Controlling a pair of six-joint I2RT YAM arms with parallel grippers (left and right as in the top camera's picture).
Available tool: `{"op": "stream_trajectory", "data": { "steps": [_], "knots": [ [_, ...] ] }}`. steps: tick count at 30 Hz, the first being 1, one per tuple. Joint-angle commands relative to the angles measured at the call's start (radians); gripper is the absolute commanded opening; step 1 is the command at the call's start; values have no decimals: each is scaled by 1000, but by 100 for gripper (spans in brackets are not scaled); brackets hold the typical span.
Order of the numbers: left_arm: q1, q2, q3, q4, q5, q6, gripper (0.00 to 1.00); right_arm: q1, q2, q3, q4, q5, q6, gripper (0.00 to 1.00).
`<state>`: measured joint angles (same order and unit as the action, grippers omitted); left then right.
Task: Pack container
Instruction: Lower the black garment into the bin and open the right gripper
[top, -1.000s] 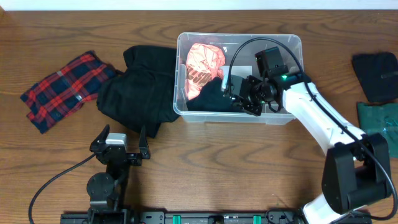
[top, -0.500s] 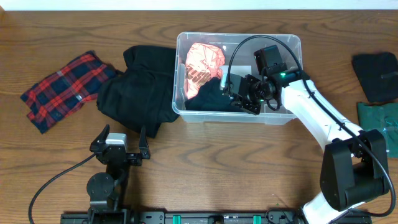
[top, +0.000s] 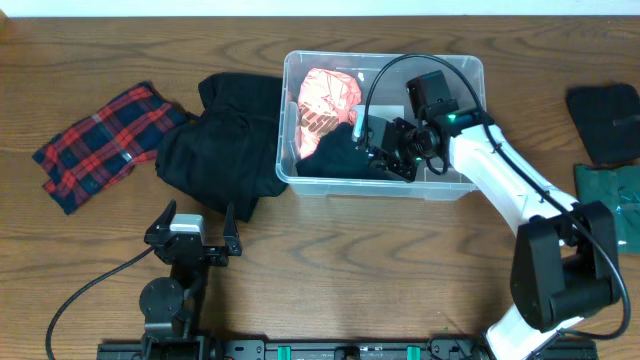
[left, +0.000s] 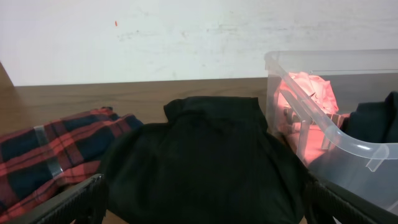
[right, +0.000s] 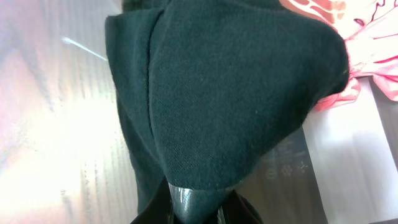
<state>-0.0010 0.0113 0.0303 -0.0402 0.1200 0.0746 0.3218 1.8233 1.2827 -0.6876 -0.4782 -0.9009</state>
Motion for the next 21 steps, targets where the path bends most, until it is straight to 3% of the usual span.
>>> {"op": "stream_trajectory", "data": {
  "steps": [1,15,17,20,21],
  "knots": [
    [3,0,-26,-18,2,-9,98,6,17,31,4,-16,14,1],
    [3,0,-26,-18,2,-9,98,7,21,31,-1,-16,13,1],
    [3,0,-26,-18,2,-9,98,7,21,31,-2,-16,14,17],
    [3,0,-26,-18,2,-9,98,7,21,31,-5,-16,14,56],
    [3,0,-26,-18,2,-9,98,7,21,31,-5,-16,14,63]
  ]
}}
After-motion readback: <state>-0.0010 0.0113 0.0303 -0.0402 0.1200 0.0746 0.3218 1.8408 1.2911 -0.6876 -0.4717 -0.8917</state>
